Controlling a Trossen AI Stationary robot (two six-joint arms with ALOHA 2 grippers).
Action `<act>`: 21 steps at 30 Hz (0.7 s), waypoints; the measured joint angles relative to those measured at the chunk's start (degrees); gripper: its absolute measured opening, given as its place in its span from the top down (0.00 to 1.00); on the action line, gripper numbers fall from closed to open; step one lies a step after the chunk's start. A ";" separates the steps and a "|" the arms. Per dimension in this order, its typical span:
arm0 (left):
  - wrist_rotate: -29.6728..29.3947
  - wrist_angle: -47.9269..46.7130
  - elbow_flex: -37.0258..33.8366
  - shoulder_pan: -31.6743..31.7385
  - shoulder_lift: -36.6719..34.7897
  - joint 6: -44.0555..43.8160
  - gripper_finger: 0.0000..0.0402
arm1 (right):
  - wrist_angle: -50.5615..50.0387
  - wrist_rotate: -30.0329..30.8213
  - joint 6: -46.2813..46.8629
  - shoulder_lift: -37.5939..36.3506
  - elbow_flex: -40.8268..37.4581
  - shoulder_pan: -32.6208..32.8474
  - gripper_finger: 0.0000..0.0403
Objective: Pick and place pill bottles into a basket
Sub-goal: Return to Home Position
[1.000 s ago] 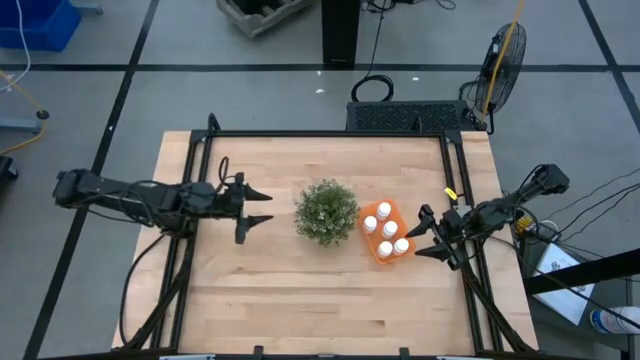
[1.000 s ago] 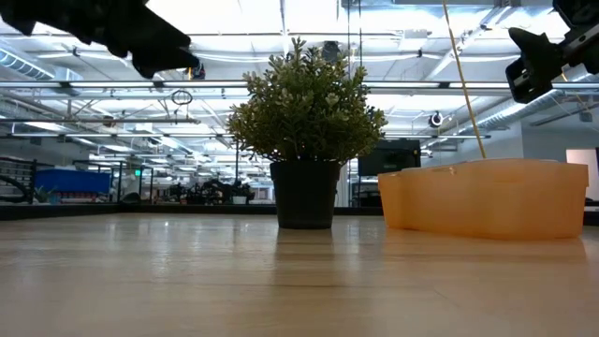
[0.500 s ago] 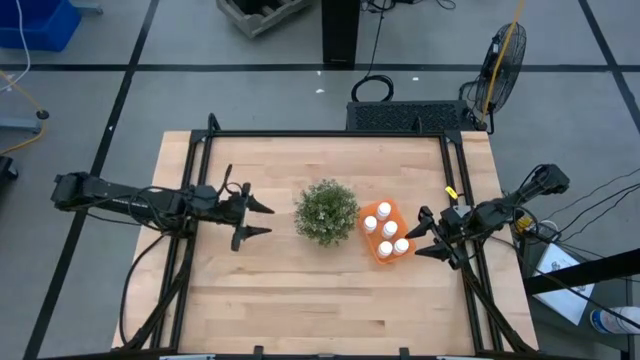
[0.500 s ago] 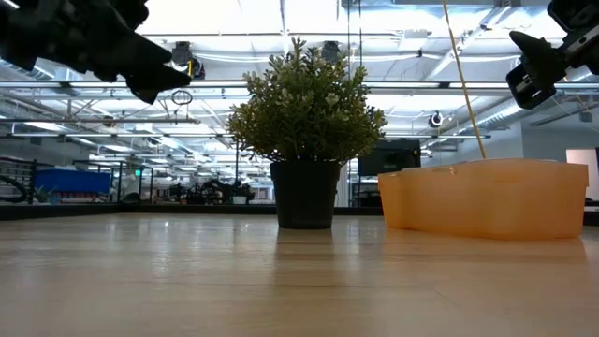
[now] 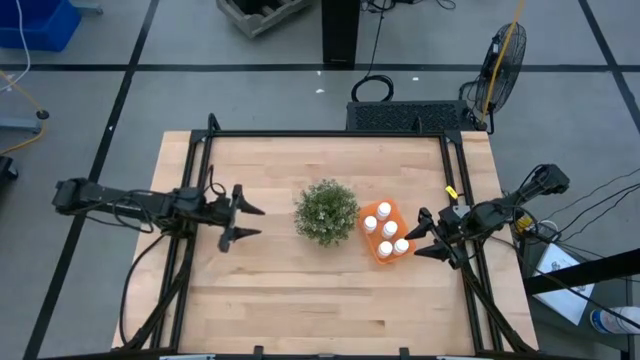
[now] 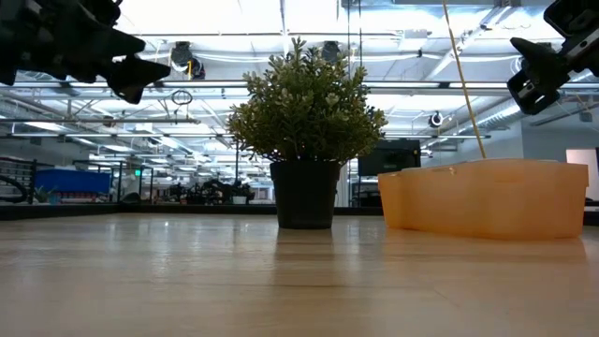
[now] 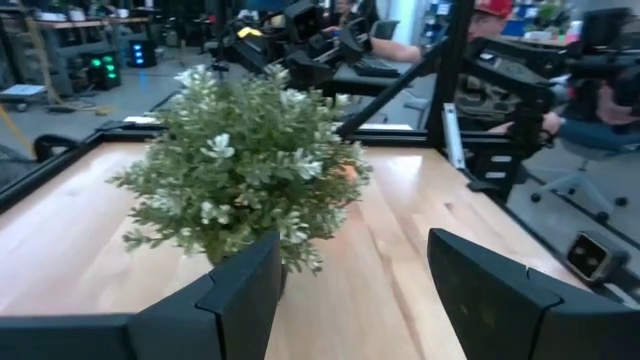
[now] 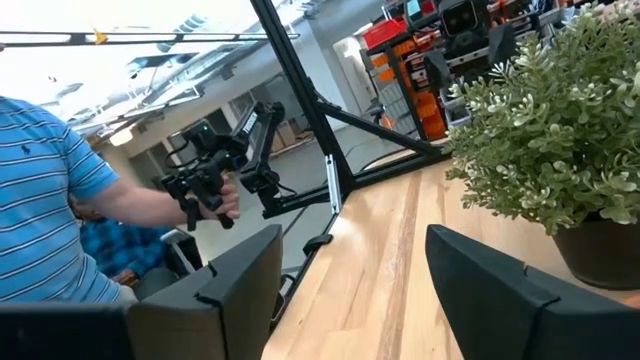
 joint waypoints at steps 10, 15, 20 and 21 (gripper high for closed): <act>1.96 -0.01 -3.64 0.00 -4.84 -1.10 0.36 | -0.87 0.02 0.48 0.00 -0.02 0.00 0.41; 1.98 -0.03 -5.04 0.00 -6.57 -1.20 0.36 | -0.83 -0.02 2.12 -0.01 -0.02 0.00 0.41; 1.98 0.37 -6.80 0.02 -8.84 -1.39 0.36 | -0.81 -0.04 1.88 0.00 -0.02 0.00 0.41; 1.98 0.28 -7.04 0.01 -9.39 -1.45 0.36 | -0.81 -0.03 1.69 0.00 -0.02 0.00 0.41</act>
